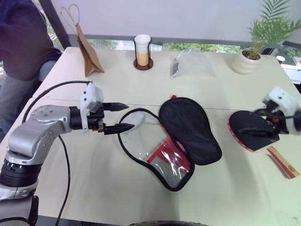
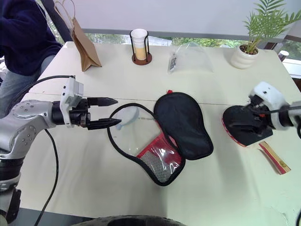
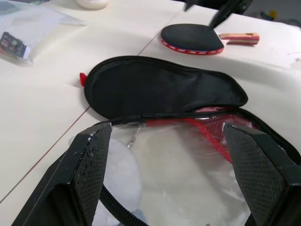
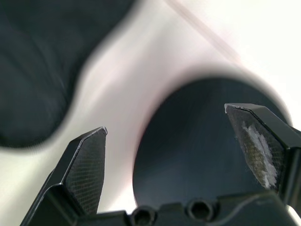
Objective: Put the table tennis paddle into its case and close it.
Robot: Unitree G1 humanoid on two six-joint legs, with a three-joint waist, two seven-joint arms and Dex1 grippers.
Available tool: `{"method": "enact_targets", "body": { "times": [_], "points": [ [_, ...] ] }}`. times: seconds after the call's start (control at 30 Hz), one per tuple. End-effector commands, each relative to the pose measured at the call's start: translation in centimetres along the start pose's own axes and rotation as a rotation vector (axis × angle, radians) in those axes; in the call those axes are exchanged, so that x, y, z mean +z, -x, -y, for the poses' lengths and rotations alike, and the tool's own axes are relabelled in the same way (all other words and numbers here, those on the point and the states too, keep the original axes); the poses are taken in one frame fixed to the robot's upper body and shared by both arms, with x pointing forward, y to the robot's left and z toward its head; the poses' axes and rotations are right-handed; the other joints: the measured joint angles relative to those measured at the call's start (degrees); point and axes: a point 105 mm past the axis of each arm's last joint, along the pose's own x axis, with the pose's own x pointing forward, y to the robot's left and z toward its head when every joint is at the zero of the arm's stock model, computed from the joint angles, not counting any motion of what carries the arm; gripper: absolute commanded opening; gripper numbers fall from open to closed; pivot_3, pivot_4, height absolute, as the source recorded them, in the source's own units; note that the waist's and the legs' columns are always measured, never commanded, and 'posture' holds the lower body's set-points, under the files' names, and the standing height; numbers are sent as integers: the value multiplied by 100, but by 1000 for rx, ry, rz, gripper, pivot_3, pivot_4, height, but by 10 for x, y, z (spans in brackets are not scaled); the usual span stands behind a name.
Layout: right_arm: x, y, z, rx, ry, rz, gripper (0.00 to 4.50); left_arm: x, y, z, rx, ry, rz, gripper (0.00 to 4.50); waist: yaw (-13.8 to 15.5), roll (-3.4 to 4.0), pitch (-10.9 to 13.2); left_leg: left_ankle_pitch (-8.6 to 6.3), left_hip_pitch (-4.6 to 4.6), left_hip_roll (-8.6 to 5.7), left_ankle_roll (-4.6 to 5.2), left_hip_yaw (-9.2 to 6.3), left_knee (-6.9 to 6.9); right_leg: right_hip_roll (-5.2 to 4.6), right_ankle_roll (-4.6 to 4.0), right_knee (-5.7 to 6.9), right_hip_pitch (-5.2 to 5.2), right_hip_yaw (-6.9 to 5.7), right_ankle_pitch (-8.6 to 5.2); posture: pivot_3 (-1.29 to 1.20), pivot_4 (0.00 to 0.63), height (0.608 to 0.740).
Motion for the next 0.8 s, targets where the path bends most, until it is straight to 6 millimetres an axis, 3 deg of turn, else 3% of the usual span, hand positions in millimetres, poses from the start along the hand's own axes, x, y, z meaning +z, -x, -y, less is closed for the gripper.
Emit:
{"method": "enact_targets", "body": {
  "times": [0.03, 0.3, 0.7, 0.8],
  "points": [
    [-18, 24, 7, -105, -26, -28, 4436, 9, -4, 3, -51, -56, 13, 3920, -6, 0, 0, -4, 3, 0, 8, 0, 1, 1, 0, 0, 3, 0, 0, 0, 150, 740],
    [-65, 20, -4, -94, -157, -107, 4436, 10, -8, 1, -89, -68, 5, 3920, -90, 0, 0, -8, 14, 8, 18, 2, -2, 20, 1, -2, 13, 1, -1, 0, 150, 740],
    [-81, -9, 6, -44, -279, -108, 4436, 11, -7, 4, -97, -72, 1, 3920, -62, -1, 1, 4, 18, 7, -3, 4, 4, 20, 2, -3, 22, -1, -1, 0, 150, 740],
    [-82, -12, 5, -24, -289, -117, 3607, 10, -5, 4, -87, -73, 1, 3920, -68, -1, 1, 4, 18, 7, -2, 5, 4, 20, 2, -3, 21, -1, -1, 0, 150, 740]
  ]
}}
